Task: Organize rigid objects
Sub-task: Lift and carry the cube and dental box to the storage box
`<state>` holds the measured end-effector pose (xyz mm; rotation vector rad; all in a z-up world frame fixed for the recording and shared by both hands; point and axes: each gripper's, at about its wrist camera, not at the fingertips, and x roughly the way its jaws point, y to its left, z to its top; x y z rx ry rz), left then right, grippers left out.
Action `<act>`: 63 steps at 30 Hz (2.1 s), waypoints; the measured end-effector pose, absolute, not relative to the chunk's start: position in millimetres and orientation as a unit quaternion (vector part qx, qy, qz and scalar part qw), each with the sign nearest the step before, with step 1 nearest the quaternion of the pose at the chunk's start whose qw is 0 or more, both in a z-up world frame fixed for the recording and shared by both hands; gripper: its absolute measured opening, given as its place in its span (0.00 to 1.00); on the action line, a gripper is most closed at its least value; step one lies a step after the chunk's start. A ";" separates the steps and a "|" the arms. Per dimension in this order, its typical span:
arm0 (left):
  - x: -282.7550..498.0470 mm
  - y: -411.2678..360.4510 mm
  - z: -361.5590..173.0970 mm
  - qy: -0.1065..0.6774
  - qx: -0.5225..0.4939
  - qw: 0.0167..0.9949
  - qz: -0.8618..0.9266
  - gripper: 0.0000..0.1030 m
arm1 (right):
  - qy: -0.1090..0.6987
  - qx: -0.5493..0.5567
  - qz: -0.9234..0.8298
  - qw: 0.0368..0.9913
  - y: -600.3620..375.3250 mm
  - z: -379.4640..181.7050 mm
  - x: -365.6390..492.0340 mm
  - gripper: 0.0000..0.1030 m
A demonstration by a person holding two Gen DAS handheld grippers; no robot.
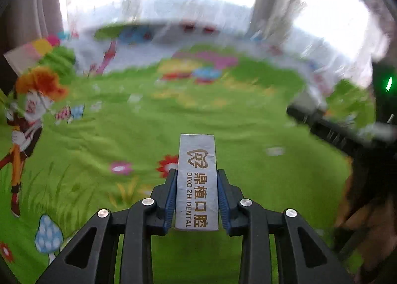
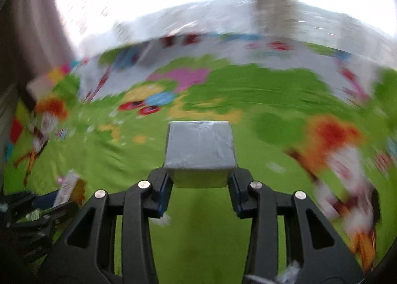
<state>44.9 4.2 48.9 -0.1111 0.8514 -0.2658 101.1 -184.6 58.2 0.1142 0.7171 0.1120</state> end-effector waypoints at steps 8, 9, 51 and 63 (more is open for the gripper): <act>-69.9 -45.1 163.7 0.192 0.023 0.969 -0.155 0.30 | 0.209 0.053 -0.029 0.976 -223.3 119.9 -51.2 0.42; -81.0 -47.2 174.4 0.173 0.024 0.972 -0.157 0.30 | 0.182 0.044 -0.032 0.982 -225.5 136.6 -71.0 0.42; -255.2 112.7 205.6 0.107 -0.006 0.994 0.027 0.31 | 0.034 -0.084 0.264 0.960 -31.5 242.7 -209.2 0.42; -301.5 191.0 174.3 0.154 -0.048 0.980 0.120 0.31 | 0.046 -0.155 0.399 0.903 67.7 230.0 -237.0 0.42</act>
